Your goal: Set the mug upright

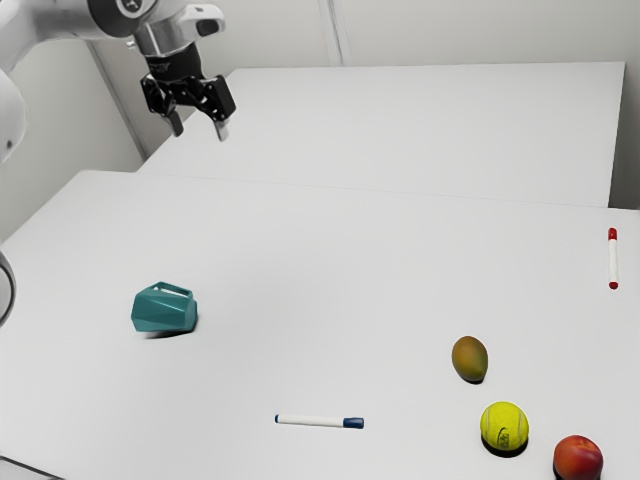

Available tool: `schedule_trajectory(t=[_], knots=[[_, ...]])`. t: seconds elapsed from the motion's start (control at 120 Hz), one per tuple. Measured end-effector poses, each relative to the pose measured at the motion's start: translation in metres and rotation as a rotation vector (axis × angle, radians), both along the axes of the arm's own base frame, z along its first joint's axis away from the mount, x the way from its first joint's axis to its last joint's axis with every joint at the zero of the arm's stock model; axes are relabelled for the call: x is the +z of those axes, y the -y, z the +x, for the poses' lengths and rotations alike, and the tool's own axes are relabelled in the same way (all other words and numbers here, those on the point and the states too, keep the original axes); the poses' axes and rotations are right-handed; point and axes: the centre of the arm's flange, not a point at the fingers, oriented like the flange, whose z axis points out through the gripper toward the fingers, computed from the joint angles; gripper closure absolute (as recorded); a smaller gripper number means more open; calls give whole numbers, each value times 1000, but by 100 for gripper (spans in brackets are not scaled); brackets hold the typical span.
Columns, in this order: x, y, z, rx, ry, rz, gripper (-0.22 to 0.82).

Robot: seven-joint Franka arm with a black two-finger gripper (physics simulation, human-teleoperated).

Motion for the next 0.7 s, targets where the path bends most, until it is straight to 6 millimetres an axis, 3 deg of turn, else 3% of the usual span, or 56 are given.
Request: schedule_trajectory(t=[0.158, 0.217, 0.283, 0.375, 0.475, 0.567, 0.625, 0.7], knots=[[-2, 1, -6, -2, -16, -21, 0], [-6, -10, -13, 28, -30, -40, 0], [-21, -45, -17, 98, -60, -99, 0], [-44, -118, -27, 222, -85, -199, 0], [-97, -201, -39, 353, -111, -349, 0], [-167, -276, -45, 458, -122, -494, 0], [-208, -306, -53, 492, -122, -575, 0], [-258, -328, -73, 523, -118, -670, 0]])
